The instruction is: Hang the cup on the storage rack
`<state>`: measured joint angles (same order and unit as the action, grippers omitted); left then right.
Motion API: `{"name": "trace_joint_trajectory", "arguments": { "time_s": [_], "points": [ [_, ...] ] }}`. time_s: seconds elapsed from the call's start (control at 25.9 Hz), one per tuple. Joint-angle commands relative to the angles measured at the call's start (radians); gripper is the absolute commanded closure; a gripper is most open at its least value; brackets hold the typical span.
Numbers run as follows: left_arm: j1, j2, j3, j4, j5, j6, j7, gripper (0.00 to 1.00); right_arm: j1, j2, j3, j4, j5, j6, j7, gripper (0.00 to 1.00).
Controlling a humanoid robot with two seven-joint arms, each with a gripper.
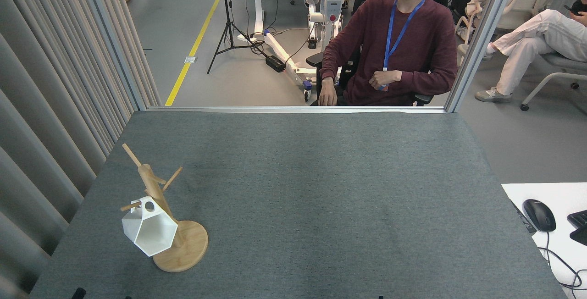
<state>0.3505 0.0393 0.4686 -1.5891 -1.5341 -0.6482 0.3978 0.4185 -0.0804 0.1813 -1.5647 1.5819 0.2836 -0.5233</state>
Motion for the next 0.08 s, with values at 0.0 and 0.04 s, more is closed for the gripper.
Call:
{"name": "trace_joint_trajectory", "arguments": {
  "time_s": [0.0,0.04],
  "points": [
    [0.002,-0.002,-0.045,-0.006,0.012,0.001,-0.027,0.00,0.009,-0.002,-0.013,-0.003,-0.003,0.005,-0.003,0.02],
    [0.002,-0.002,-0.053,-0.009,0.012,0.009,-0.027,0.00,0.009,-0.004,-0.009,-0.008,-0.003,0.006,-0.003,0.02]
  ]
}}
